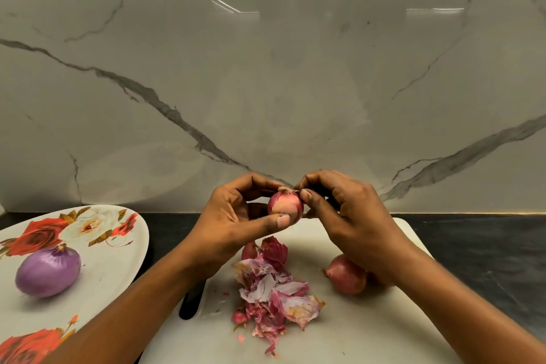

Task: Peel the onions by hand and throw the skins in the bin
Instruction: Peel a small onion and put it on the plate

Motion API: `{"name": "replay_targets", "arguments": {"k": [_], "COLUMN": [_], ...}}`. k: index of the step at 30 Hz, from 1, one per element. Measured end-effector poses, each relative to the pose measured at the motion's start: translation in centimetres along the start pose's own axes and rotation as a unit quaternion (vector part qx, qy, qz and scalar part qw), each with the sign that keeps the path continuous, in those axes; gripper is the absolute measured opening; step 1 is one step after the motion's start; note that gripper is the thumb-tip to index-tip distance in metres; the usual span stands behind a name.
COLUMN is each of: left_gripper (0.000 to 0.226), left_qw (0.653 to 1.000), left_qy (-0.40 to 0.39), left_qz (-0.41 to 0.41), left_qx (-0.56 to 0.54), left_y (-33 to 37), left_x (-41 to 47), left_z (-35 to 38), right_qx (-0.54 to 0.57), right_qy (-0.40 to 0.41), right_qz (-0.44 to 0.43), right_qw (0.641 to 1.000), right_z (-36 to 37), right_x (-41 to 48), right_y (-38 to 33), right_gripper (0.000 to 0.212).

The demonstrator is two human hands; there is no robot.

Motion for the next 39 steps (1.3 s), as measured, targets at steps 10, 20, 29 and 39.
{"name": "replay_targets", "arguments": {"k": [10,20,29,39], "left_gripper": [0.057,0.044,0.042,0.047], "left_qw": [0.994,0.996,0.995,0.989], "left_qy": [-0.063,-0.059,-0.074,-0.102], "left_qz": [-0.044,-0.047,-0.040,-0.050], "left_qx": [-0.075,-0.044,-0.049,-0.099], "left_y": [-0.6,-0.7,-0.4,0.1], "left_x": [0.2,0.2,-0.2,-0.7], "left_z": [-0.1,-0.1,0.2,0.5], "right_qx": [0.111,0.086,0.170,0.147], "right_qy": [-0.068,-0.037,-0.029,0.027], "right_qz": [0.101,0.085,0.096,0.013], "right_qw": [0.986,0.992,0.980,0.989], "right_z": [-1.5,-1.6,-0.9,-0.6], "right_x": [0.0,0.0,0.3,-0.2], "right_y": [0.4,0.2,0.4,-0.7], "right_gripper": [0.008,0.015,0.025,0.016]}}
Point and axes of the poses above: each hand's wrist, its own x-axis towards the middle knuckle, its own z-axis out of the palm, y = z × x, the point moved 6 cm from there along x, towards the middle knuckle, and after that the axes turned 7 degrees about y, right-handed, at the moved point
